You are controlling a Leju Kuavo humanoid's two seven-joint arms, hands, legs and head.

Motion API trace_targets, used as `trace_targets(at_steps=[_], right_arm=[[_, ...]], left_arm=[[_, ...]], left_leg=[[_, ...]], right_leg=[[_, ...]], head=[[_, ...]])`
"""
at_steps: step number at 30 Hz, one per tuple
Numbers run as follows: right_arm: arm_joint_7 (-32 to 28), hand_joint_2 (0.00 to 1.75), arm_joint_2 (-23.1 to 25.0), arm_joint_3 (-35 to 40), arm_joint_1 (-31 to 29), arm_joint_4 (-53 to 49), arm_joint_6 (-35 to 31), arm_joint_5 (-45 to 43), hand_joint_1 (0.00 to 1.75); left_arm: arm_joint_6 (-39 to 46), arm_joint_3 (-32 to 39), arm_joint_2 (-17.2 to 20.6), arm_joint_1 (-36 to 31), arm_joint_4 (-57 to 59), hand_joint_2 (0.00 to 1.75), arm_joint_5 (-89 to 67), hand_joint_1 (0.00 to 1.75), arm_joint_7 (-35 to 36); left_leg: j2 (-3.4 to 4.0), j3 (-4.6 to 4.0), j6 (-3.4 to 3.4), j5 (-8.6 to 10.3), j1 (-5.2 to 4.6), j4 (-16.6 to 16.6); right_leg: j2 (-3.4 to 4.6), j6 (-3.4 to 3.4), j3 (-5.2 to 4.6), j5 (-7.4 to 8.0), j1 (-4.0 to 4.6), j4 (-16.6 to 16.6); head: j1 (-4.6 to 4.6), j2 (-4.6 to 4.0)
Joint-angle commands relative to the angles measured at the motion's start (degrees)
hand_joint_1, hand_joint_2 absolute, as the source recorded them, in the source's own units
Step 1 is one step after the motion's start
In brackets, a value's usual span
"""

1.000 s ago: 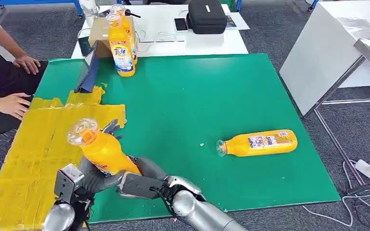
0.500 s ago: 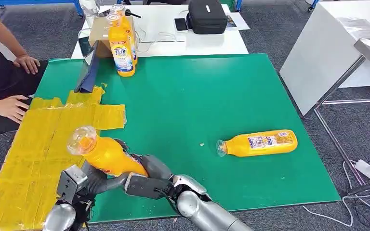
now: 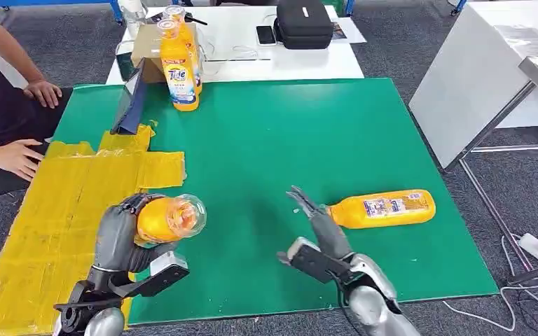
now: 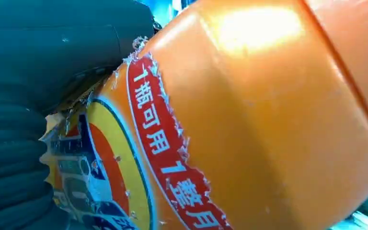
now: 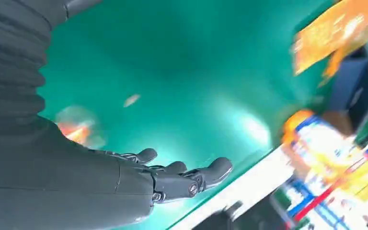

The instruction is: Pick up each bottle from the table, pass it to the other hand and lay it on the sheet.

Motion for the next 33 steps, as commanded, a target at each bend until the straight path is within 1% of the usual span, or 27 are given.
trace_targets(at_steps=[1,2,3,4,5,6,7,8,9,10,11,13,14,16,17,18,19,20,21,22,24,26,27,29,31,32,33], right_arm=[[-0.40,1.75,-5.65,-8.68,5.54,-8.59,1.61,0.72,0.00],[-0.36,1.75,-5.47,-8.53,5.41,-8.52,1.69,0.80,0.00],[-0.02,1.75,-6.51,-8.84,5.61,-8.98,1.50,1.08,0.00],[0.09,1.75,-8.14,-9.62,5.64,-9.49,1.42,0.85,0.00],[0.44,1.75,-10.42,-11.20,5.63,-10.24,2.42,-0.38,0.00],[0.55,1.75,-12.08,-12.54,5.40,-10.53,3.53,-1.50,0.00],[0.65,1.75,-14.11,-13.60,4.61,-10.43,5.45,-2.71,0.00],[0.50,1.75,-15.31,-15.31,4.06,-10.37,7.24,-3.91,0.00],[0.75,1.75,-17.73,-15.23,3.17,-10.31,8.56,-3.65,0.00],[0.85,1.75,-19.00,-16.11,2.60,-10.33,9.66,-4.47,0.00],[1.29,1.75,-21.56,-16.20,1.22,-10.08,11.69,-5.13,0.00],[1.93,1.75,-23.78,-16.54,-0.51,-9.58,13.64,-5.81,0.00],[3.53,1.75,-26.28,-15.19,-4.00,-7.51,15.62,-6.73,0.00],[4.23,1.75,-27.65,-13.51,-9.37,-3.49,17.93,-7.79,0.00],[4.97,1.75,-28.63,-11.84,-13.57,-0.43,19.30,-8.25,0.00],[4.99,1.75,-28.91,-10.78,-15.78,1.46,19.72,-8.26,0.00],[5.85,1.75,-30.25,-8.83,-17.88,3.05,20.88,-8.24,0.00],[6.17,1.75,-32.01,-7.05,-19.98,4.31,21.15,-9.27,0.00],[6.14,1.75,-32.26,-6.96,-20.22,4.47,21.20,-9.52,0.00],[6.14,1.75,-32.26,-6.96,-20.22,4.47,21.20,-9.52,0.00],[6.22,1.75,-32.71,-6.77,-19.41,3.61,20.92,-10.11,0.00],[6.51,1.75,-32.85,-6.45,-18.98,3.13,20.46,-10.38,0.00],[7.38,1.75,-33.76,-5.30,-19.65,3.29,20.45,-10.04,0.00],[9.51,1.75,-38.04,-2.06,-23.47,4.41,23.59,-12.49,0.00],[11.65,1.75,-41.86,1.62,-28.81,6.49,27.31,-15.00,0.00],[12.03,1.75,-42.67,3.02,-30.61,7.63,28.60,-16.26,0.00],[12.25,1.75,-43.31,4.75,-32.08,8.58,29.43,-16.85,0.00]], left_arm=[[2.17,-1.88,0.75,-1.58,2.34,1.75,-5.64,1.75,3.13],[2.22,-1.87,0.77,-1.58,2.32,1.75,-5.64,1.75,3.15],[1.32,-1.84,1.03,-1.72,3.04,1.75,-10.60,1.75,5.27],[0.35,-1.91,1.48,-2.11,4.38,1.75,-16.83,1.75,8.01],[-1.68,-5.48,6.73,-4.24,7.03,1.75,-20.19,1.75,14.93],[-4.40,-10.51,10.59,-6.41,9.44,1.75,-20.19,1.75,20.56],[-7.11,-14.39,13.54,-8.69,12.68,1.75,-20.19,1.75,24.61],[-5.37,-13.65,12.65,-9.24,16.26,1.75,-20.19,1.75,23.35],[-9.06,-15.61,14.82,-10.65,18.63,1.75,-20.19,1.75,25.97],[-7.85,-14.92,14.69,-11.06,21.23,1.75,-20.19,1.75,25.06],[-9.94,-11.75,13.77,-10.83,24.49,1.75,-20.19,1.75,22.07],[-10.68,-9.36,13.90,-11.31,28.13,1.75,-20.19,1.75,19.66],[-14.79,-7.12,14.23,-12.25,32.08,1.75,-19.29,1.75,16.60],[-14.45,-5.75,15.10,-14.26,37.47,1.75,-18.85,1.75,14.62],[-15.20,-5.35,15.61,-15.58,40.49,1.75,-18.25,1.75,13.48],[-14.73,-5.11,15.63,-16.26,41.98,1.75,-17.81,0.00,12.76],[-14.17,-4.79,15.62,-16.67,43.07,1.75,-17.54,0.00,12.50],[-14.13,-4.53,15.59,-16.74,43.31,1.75,-17.30,0.00,12.09],[-14.27,-4.51,15.57,-16.66,43.12,1.75,-17.30,0.00,12.08],[-14.27,-4.51,15.57,-16.66,43.12,1.75,-17.30,0.00,12.08],[-14.73,-4.73,15.48,-16.16,41.82,1.75,-17.25,0.00,12.06],[-15.01,-4.80,15.50,-15.95,41.39,1.75,-17.27,0.00,12.27],[-15.30,-4.78,15.59,-15.97,41.30,1.75,-17.18,0.00,12.60],[-15.10,-4.79,16.43,-16.22,41.02,1.75,-15.50,0.00,11.36],[-14.49,-4.94,17.07,-17.00,40.64,1.75,-13.44,0.00,9.87],[-14.42,-5.15,17.21,-17.56,40.51,1.75,-12.88,0.00,9.39],[-14.01,-5.25,17.25,-17.99,40.19,1.75,-12.20,0.00,9.13]], left_leg=[[-0.11,0.04,0.03,-0.03,-0.02,-0.02],[-0.14,0.19,0.02,-0.06,-0.06,-0.06],[-0.06,0.10,0.02,-0.04,-0.03,-0.03],[-0.10,0.25,0.00,-0.07,-0.06,-0.07],[-0.14,0.21,0.00,-0.05,-0.04,-0.07],[-0.27,0.32,0.00,-0.04,-0.09,-0.12],[-0.25,0.12,0.01,0.03,-0.07,-0.08],[-0.33,0.14,0.02,0.04,-0.08,-0.09],[-0.57,0.27,0.02,0.10,-0.16,-0.15],[-0.37,0.20,0.09,0.10,-0.11,-0.10],[-0.30,0.22,0.10,0.12,-0.12,-0.12],[-0.10,0.40,0.09,0.09,-0.24,-0.19],[-0.01,0.18,0.12,0.04,-0.14,-0.06],[0.09,0.42,0.10,0.01,-0.24,-0.12],[0.16,0.27,0.18,0.10,-0.30,-0.10],[0.35,0.28,0.17,0.08,-0.26,-0.05],[0.41,0.34,0.16,0.07,-0.32,-0.07],[0.33,0.10,0.21,0.12,-0.30,-0.06],[0.45,0.27,0.22,0.16,-0.30,-0.12],[0.30,0.28,0.30,0.19,-0.38,-0.09],[0.10,0.23,0.33,0.23,-0.37,-0.06],[-0.02,0.44,0.32,0.28,-0.39,-0.17],[-0.18,0.40,0.40,0.28,-0.37,-0.11],[-0.13,0.48,0.40,0.27,-0.40,-0.11],[-0.08,0.37,0.42,0.26,-0.45,-0.01],[-0.04,0.34,0.40,0.27,-0.49,0.02],[-0.09,0.30,0.43,0.27,-0.49,0.04]], right_leg=[[-0.01,-0.06,0.06,-0.04,-0.02,0.01],[0.03,-0.11,0.18,-0.10,-0.07,0.04],[0.04,-0.08,0.09,-0.05,-0.04,0.03],[0.07,-0.14,0.20,-0.11,-0.08,0.05],[0.00,-0.12,0.19,-0.09,-0.05,0.03],[-0.06,-0.15,0.29,-0.14,-0.11,0.05],[-0.15,-0.09,0.10,-0.06,-0.07,0.02],[-0.21,-0.08,0.13,-0.08,-0.09,0.02],[-0.37,-0.13,0.28,-0.14,-0.17,0.06],[-0.24,-0.07,0.19,-0.08,-0.13,0.01],[-0.16,-0.08,0.19,-0.05,-0.13,0.00],[0.15,-0.12,0.27,-0.02,-0.25,0.05],[0.10,-0.03,0.11,0.04,-0.15,0.03],[0.32,-0.09,0.24,0.02,-0.26,0.08],[0.33,-0.03,0.11,0.10,-0.32,0.09],[0.52,-0.06,0.08,0.14,-0.28,0.10],[0.62,-0.09,0.11,0.15,-0.33,0.10],[0.40,0.07,0.02,0.24,-0.30,0.02],[0.58,0.03,0.11,0.28,-0.30,0.01],[0.28,0.10,0.15,0.23,-0.36,0.01],[0.13,0.11,0.20,0.20,-0.36,0.03],[0.09,0.01,0.41,0.18,-0.39,-0.04],[-0.14,0.09,0.47,0.17,-0.36,-0.04],[-0.07,0.09,0.53,0.17,-0.39,0.01],[-0.03,0.11,0.43,0.17,-0.44,0.15],[0.09,0.06,0.34,0.18,-0.49,0.23],[0.00,0.11,0.34,0.19,-0.47,0.21]], head=[[0.00,0.00],[-0.02,0.00],[0.00,0.00],[0.00,0.00],[0.00,0.00],[0.00,0.00],[-0.02,0.00],[-0.07,0.00],[0.02,0.00],[0.00,0.00],[0.00,0.00],[-0.02,0.00],[-0.04,0.00],[-0.02,0.00],[0.00,0.00],[-0.02,0.00],[-0.02,0.00],[0.00,0.00],[-0.07,0.00],[-0.02,0.00],[-0.07,0.00],[-0.04,0.00],[-0.02,0.00],[-0.02,0.00],[-0.02,0.00],[-0.04,0.00],[-0.04,0.00]])
